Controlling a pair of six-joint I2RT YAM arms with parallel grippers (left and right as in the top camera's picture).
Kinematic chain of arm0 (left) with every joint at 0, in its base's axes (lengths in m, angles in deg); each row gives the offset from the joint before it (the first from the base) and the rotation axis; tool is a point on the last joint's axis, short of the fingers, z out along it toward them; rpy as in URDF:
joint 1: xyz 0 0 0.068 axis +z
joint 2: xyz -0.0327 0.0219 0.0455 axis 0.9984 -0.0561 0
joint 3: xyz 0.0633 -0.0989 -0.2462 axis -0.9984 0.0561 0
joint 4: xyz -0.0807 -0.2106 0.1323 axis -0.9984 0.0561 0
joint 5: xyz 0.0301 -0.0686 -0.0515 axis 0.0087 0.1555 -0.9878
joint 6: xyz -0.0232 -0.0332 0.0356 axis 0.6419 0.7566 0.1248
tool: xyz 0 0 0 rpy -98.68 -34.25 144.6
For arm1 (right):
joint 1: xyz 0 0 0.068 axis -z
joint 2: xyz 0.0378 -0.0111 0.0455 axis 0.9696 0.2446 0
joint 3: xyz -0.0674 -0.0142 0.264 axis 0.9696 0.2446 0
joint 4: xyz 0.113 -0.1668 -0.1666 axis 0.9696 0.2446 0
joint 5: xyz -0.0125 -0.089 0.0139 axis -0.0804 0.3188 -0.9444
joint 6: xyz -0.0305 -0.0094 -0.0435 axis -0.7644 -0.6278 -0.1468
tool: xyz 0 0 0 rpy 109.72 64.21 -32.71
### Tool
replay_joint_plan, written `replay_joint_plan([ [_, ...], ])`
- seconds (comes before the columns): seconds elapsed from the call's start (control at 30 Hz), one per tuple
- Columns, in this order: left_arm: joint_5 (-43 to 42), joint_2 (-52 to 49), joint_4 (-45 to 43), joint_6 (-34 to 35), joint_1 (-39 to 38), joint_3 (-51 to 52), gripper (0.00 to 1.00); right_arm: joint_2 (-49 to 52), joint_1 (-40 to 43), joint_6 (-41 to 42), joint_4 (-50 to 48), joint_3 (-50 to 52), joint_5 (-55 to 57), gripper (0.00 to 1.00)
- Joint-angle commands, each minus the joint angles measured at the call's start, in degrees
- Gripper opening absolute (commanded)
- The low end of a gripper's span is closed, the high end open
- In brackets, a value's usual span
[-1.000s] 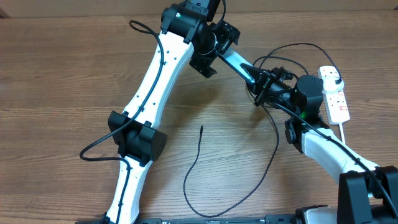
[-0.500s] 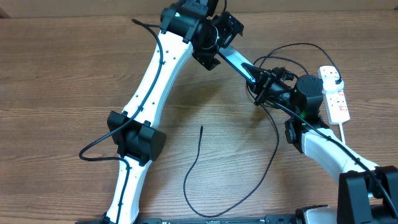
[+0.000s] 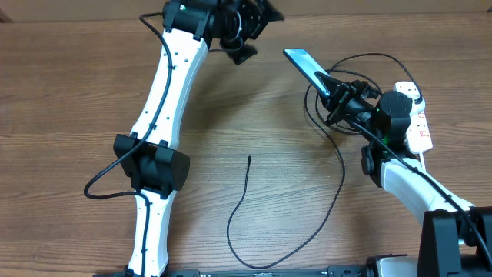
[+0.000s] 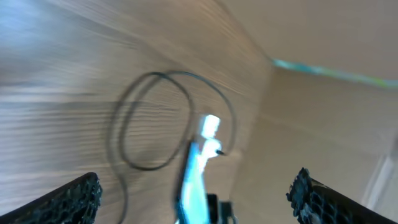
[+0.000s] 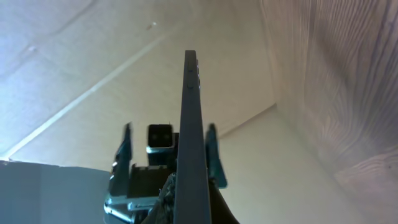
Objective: Plug charger to phone and switch on socket
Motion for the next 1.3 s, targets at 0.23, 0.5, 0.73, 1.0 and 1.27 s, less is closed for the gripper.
replay_joint_plan([
  [0.23,-11.54,1.27,-16.11,3.17,-1.79,14.21,1.0,-0.42,1.55,6.69,-0.9,-0.9,5.25,0.04],
  [0.5,-4.66,1.27,-17.55,4.68,-4.96,14.21,1.0,-0.42,1.05,6.6,-0.9,-0.9,8.26,0.04],
  [0.73,-1.33,1.27,-17.51,6.19,-7.78,14.21,1.0,-0.42,1.05,6.6,-0.9,-0.9,8.0,0.04],
  [1.0,0.66,1.27,-17.51,9.62,-9.33,14.21,1.0,-0.42,1.01,6.69,-0.92,-0.9,7.82,0.04],
  [1.27,3.96,1.27,-17.79,10.99,-11.85,14.23,1.0,-0.42,1.01,6.69,-0.87,-0.9,6.29,0.04],
])
